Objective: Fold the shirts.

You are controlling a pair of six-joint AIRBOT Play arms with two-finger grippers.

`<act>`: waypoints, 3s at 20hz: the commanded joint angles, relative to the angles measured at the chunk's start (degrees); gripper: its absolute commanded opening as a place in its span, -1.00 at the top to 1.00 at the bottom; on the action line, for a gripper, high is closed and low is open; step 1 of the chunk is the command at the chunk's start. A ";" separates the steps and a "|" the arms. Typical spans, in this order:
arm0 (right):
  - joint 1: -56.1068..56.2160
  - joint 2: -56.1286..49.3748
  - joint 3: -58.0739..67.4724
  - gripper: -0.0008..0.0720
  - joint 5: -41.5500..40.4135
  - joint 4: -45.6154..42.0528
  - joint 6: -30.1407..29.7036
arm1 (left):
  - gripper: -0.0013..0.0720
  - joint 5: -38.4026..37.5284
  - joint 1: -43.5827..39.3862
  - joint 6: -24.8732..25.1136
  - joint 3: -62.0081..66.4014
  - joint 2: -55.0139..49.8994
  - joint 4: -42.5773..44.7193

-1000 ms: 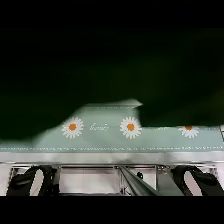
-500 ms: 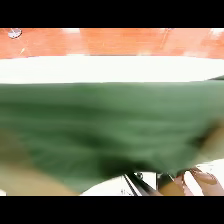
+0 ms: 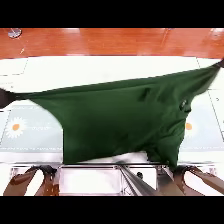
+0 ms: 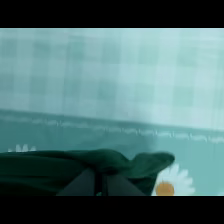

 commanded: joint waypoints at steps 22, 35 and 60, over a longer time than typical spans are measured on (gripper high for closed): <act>5.68 -32.46 -0.76 0.87 -58.62 1.22 -0.74 | 0.90 71.63 -16.09 4.39 -1.20 -42.03 -11.61; 5.79 -34.64 -0.79 0.87 -40.92 -4.15 -0.33 | 0.90 59.21 -16.39 4.42 -1.22 -44.94 -11.45; -4.04 -27.21 -0.74 0.21 -7.17 -14.08 -4.28 | 0.20 6.12 -3.15 2.71 -2.62 -42.18 5.01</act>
